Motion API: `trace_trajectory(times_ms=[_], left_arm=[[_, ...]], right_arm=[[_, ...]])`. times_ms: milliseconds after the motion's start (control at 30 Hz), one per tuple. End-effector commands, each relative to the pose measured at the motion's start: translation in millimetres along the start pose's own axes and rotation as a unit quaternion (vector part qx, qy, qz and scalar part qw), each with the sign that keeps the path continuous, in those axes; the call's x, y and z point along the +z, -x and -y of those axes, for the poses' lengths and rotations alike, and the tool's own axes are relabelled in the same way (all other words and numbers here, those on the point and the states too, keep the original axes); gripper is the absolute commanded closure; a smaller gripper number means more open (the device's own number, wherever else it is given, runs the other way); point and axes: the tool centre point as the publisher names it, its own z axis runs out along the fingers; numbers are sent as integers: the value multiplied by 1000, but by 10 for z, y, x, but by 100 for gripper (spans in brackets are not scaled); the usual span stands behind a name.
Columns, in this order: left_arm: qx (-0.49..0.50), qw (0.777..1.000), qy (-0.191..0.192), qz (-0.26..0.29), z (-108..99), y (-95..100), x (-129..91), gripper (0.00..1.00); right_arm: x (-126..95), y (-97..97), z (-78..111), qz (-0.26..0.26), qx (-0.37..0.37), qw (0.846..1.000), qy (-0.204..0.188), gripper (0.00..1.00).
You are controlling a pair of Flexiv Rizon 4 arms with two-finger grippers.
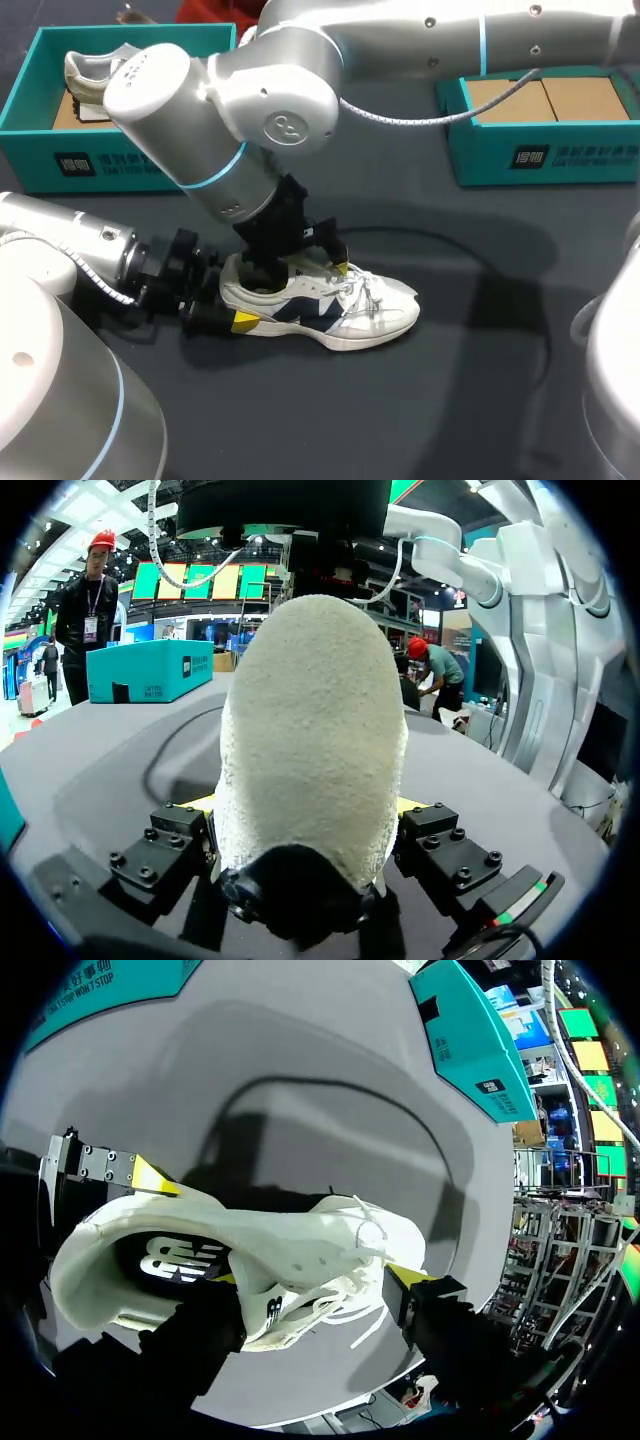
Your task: Take the shoe out of the shoebox, open the shoe tongue, remove and reinsert the insole, then place the shoe into the shoebox
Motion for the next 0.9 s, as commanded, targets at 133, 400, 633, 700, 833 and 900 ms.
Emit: trace_trajectory(times_ms=[133, 400, 633, 700, 833, 900], left_arm=[[0, 1000, 0, 0, -29, -4, 8, 100], [0, 1000, 0, 0, -29, -4, 8, 100], [0, 1000, 0, 0, -29, -4, 8, 100], [0, 1000, 0, 0, -29, -4, 8, 100], [0, 1000, 0, 0, -29, -4, 8, 100], [0, 1000, 0, 0, -29, -4, 8, 100]], right_arm=[[-52, 72, 83, -9, 70, 998, 2, 50], [-106, 48, 100, -19, 70, 997, -5, 55], [-141, 109, 73, -38, 72, 996, -24, 91], [-147, 142, 59, -49, 70, 996, -37, 100], [-138, 231, 27, -79, 51, 993, -65, 100], [-135, 283, 17, -90, 44, 992, -74, 100]])
